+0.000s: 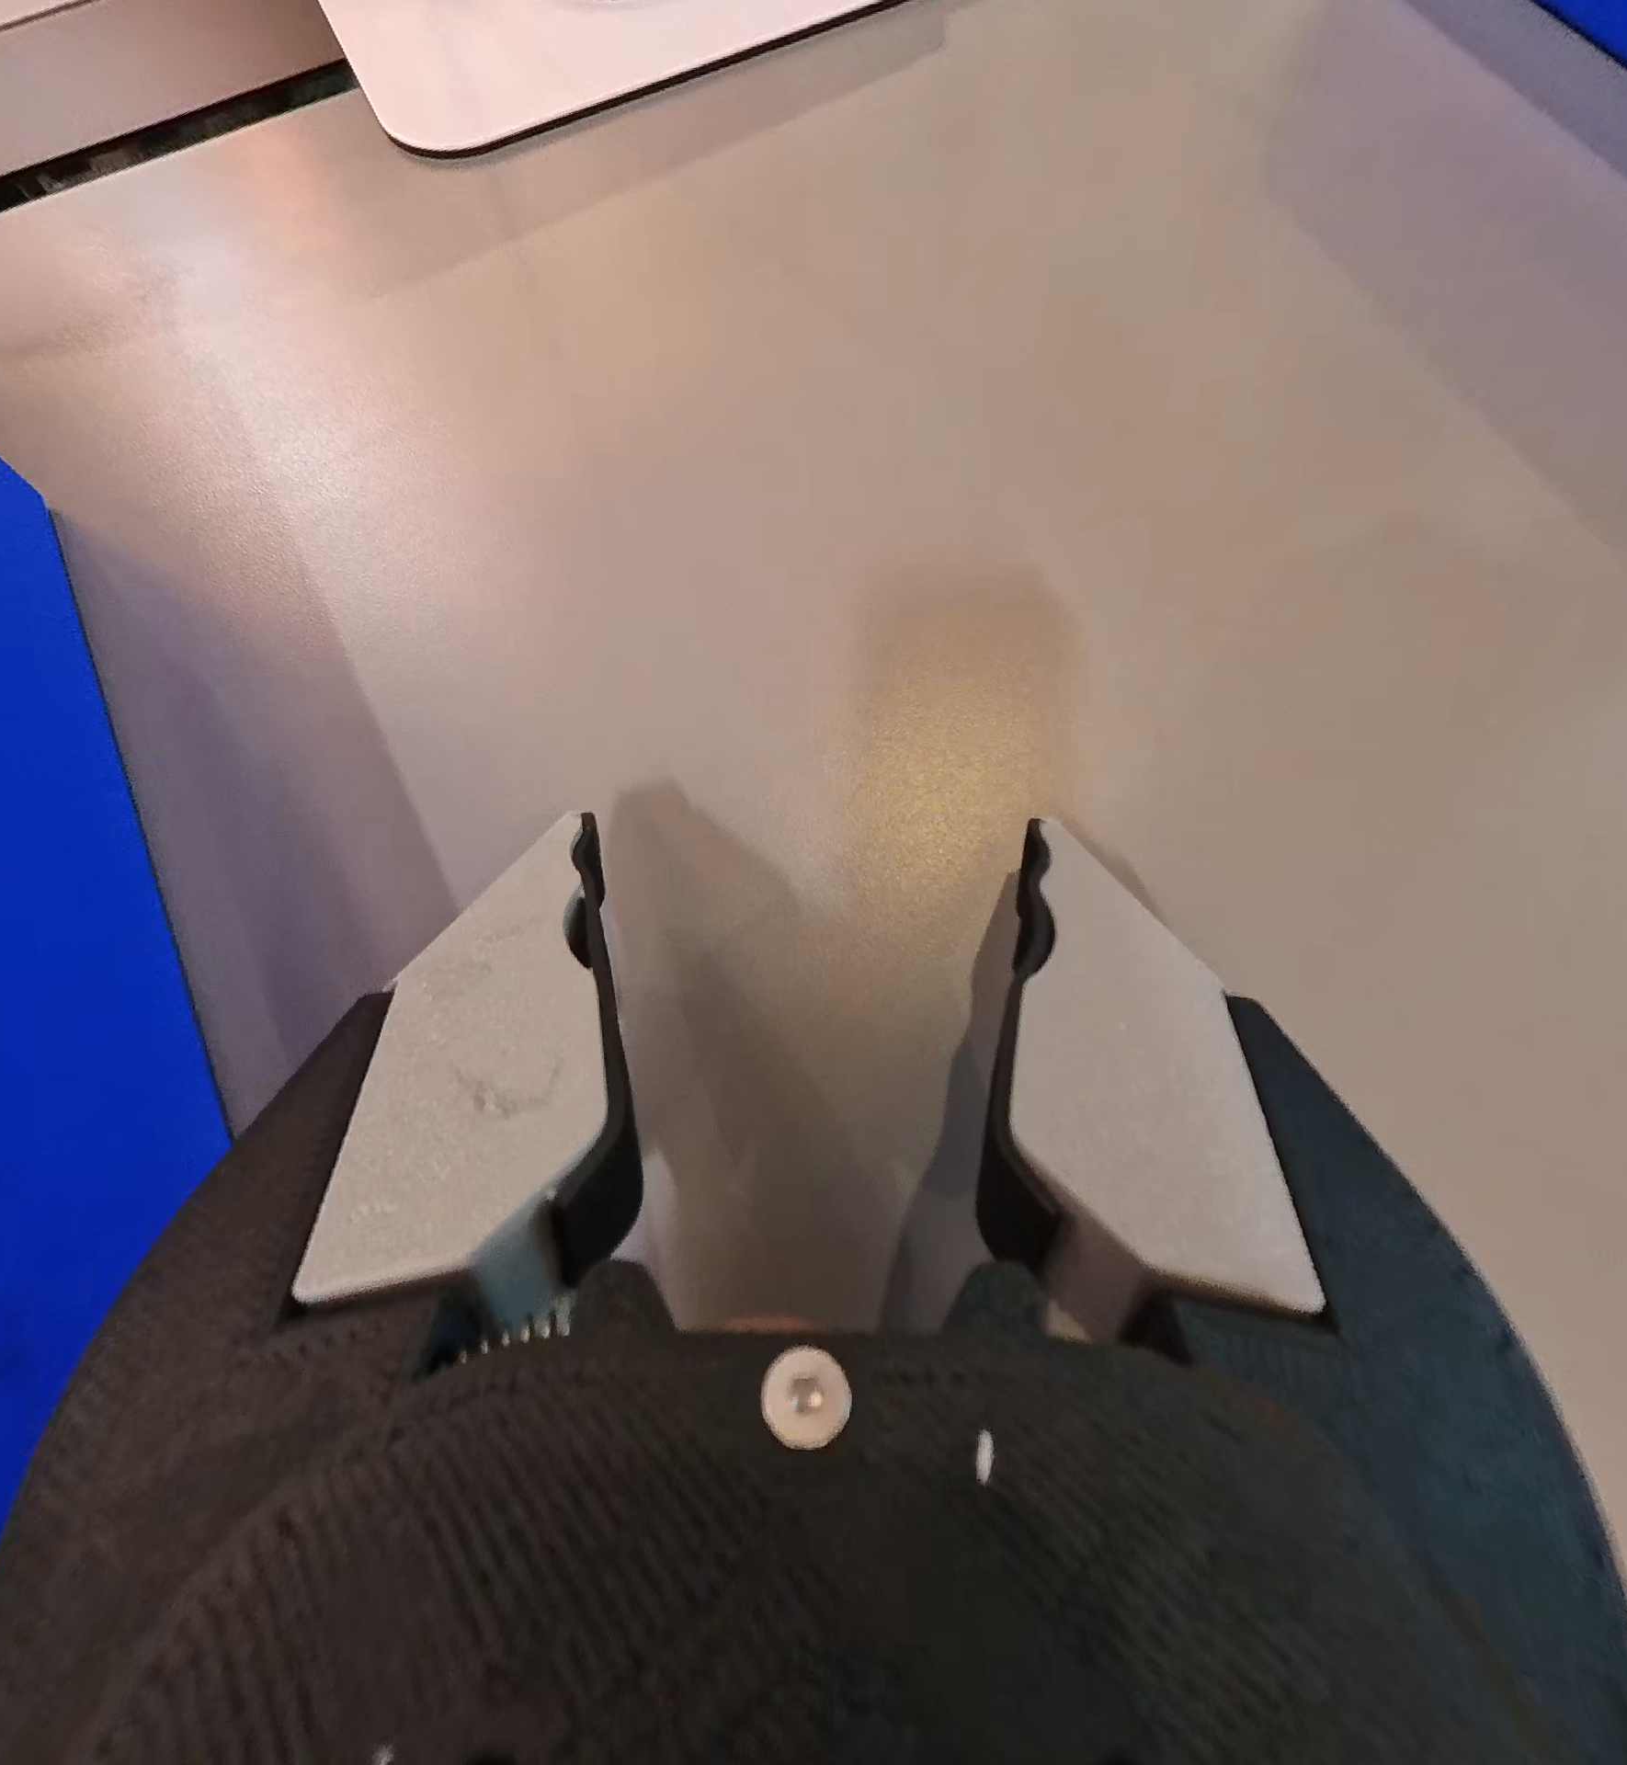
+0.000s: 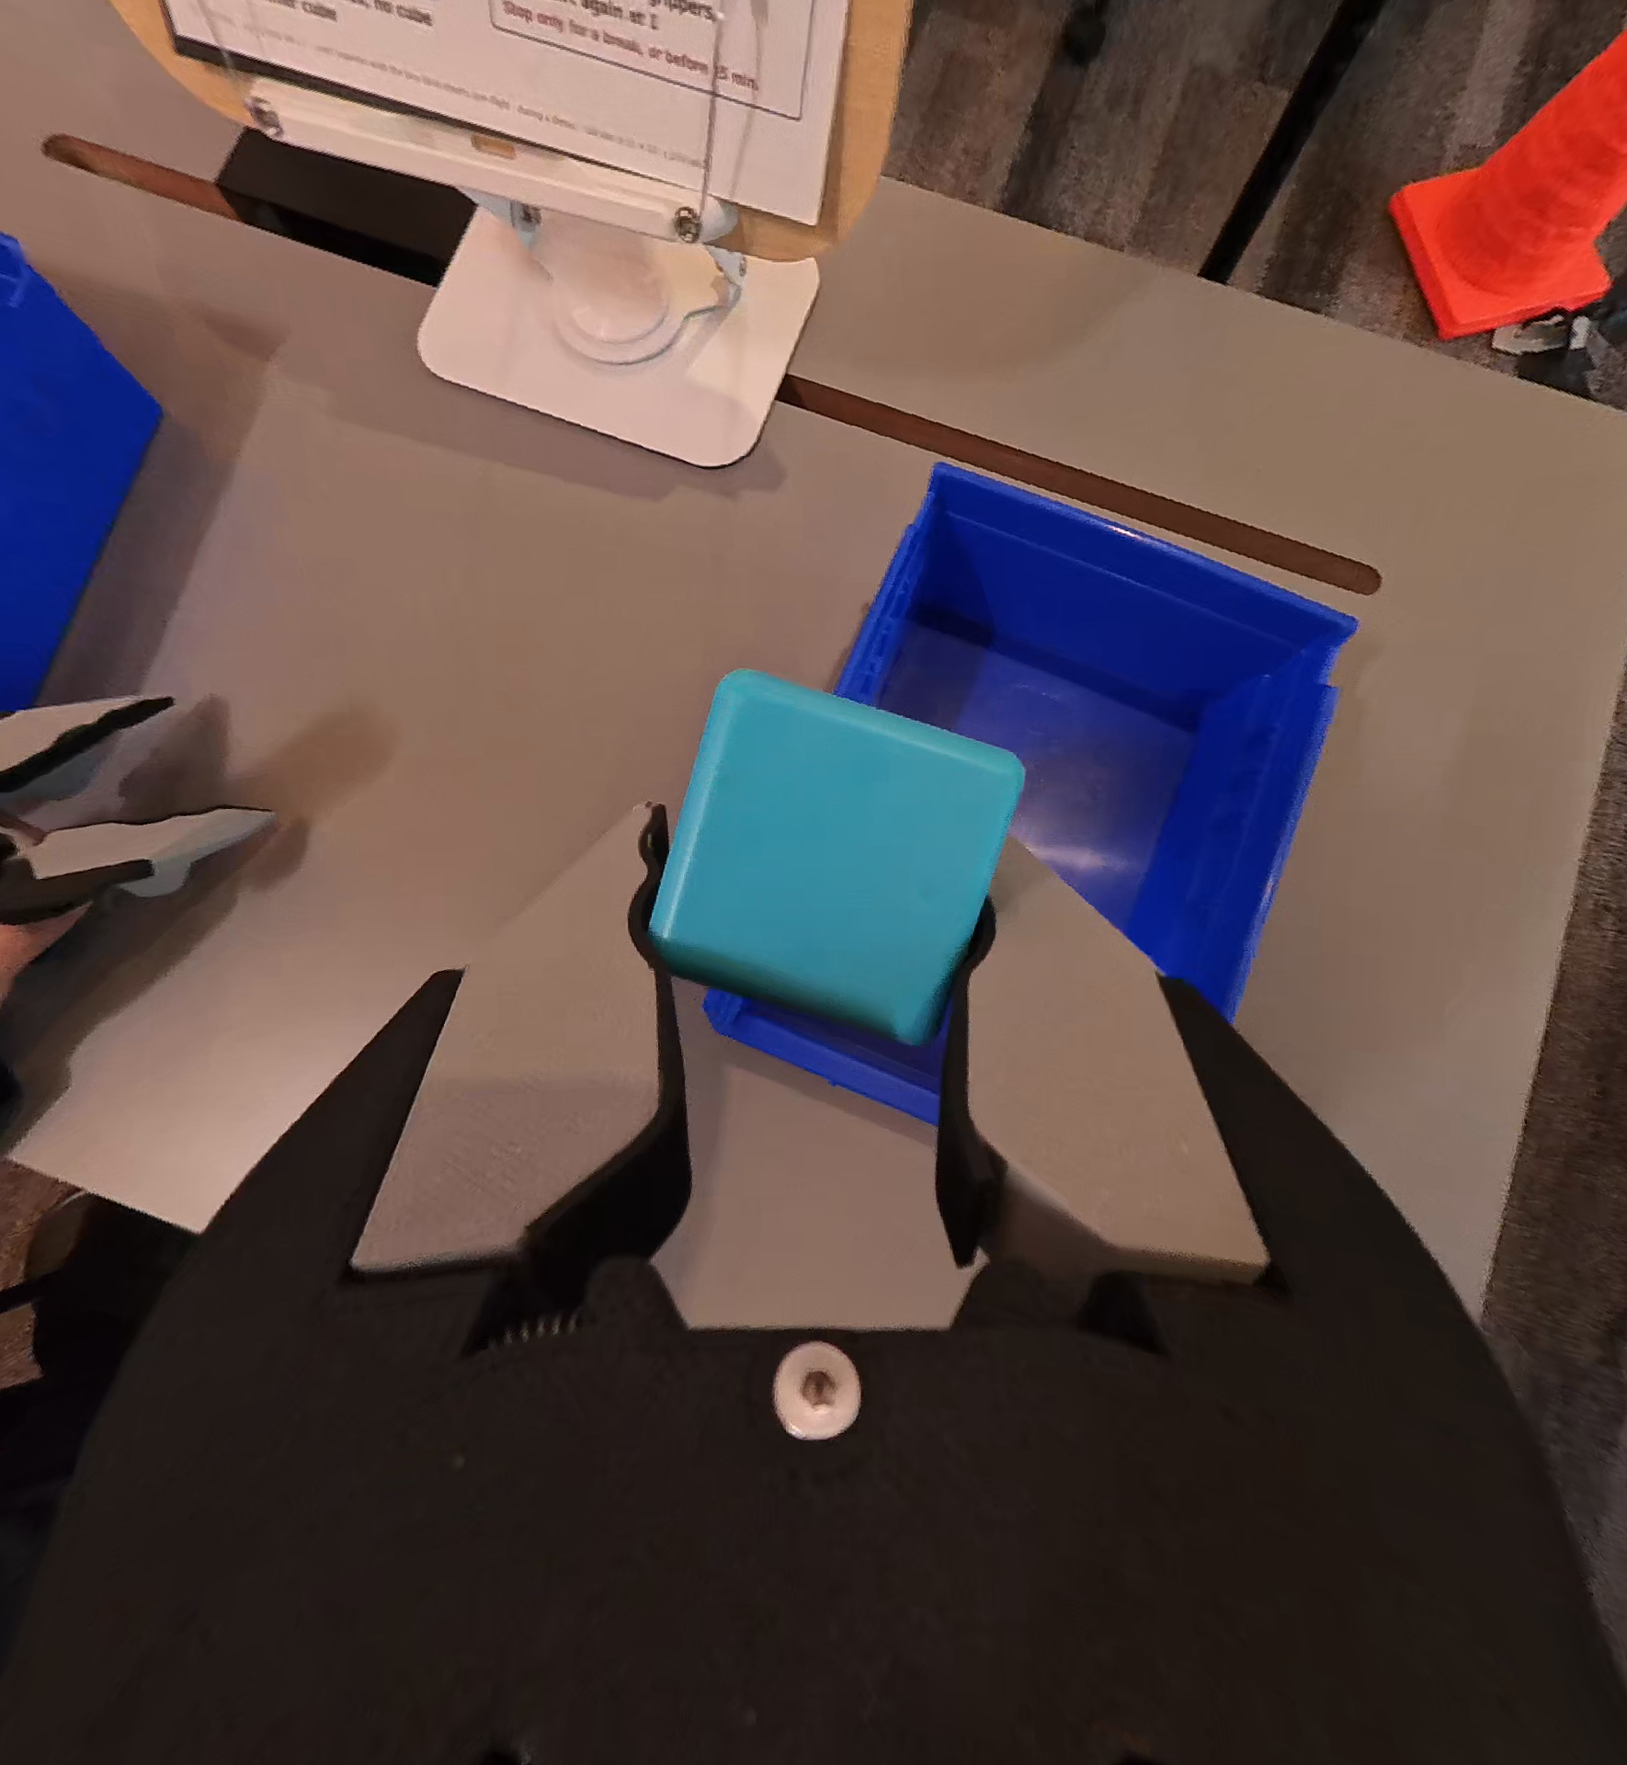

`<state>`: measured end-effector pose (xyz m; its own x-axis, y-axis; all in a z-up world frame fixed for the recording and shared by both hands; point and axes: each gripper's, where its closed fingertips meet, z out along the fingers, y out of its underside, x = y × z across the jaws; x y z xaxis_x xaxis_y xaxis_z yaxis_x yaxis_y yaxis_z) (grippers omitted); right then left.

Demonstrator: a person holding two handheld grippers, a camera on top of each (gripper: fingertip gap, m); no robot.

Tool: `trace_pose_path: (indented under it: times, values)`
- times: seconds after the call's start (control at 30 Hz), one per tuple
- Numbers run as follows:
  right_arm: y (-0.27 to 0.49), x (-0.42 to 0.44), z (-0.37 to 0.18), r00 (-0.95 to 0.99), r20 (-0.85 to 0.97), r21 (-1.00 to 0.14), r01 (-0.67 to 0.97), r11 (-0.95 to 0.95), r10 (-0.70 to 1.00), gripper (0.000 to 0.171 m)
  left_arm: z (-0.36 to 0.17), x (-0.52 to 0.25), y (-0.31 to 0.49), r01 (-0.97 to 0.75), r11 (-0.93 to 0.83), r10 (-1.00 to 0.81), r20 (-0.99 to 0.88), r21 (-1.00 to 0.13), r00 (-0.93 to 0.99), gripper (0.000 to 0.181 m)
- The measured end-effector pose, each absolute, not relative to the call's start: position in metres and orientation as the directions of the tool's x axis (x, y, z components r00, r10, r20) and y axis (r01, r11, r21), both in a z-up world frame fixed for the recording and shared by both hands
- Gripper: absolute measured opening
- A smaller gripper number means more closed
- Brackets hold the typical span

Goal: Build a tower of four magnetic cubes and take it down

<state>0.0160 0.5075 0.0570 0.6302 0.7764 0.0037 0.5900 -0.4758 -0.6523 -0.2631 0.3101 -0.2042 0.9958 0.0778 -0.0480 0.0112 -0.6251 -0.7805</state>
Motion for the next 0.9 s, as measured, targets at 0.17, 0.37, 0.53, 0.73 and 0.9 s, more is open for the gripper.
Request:
trace_pose_path:
  times: [0.17,0.37,0.53,0.73,0.9]
  values:
    - [0.486,-0.006,0.050,0.564,-0.037,-0.638,0.622,-0.453,0.825,0.057,-0.205,-0.262,0.310,0.000,-0.628,0.070,-0.057,-0.778,0.996,0.086]
    - [0.472,-0.025,0.030,0.523,-0.035,-0.601,0.670,-0.437,0.851,0.057,-0.203,-0.262,0.310,0.008,-0.621,0.073,-0.048,-0.784,0.996,0.085]
    - [0.472,-0.027,0.025,0.525,-0.039,-0.597,0.670,-0.441,0.850,0.057,-0.204,-0.262,0.310,0.004,-0.624,0.070,-0.051,-0.781,0.996,0.085]
    - [0.478,-0.018,0.028,0.541,-0.040,-0.598,0.661,-0.454,0.840,0.057,-0.204,-0.262,0.310,0.005,-0.623,0.070,-0.049,-0.782,0.996,0.085]
    - [0.484,-0.005,0.032,0.561,-0.036,-0.603,0.648,-0.466,0.827,0.057,-0.205,-0.262,0.310,0.001,-0.627,0.069,-0.054,-0.779,0.996,0.085]
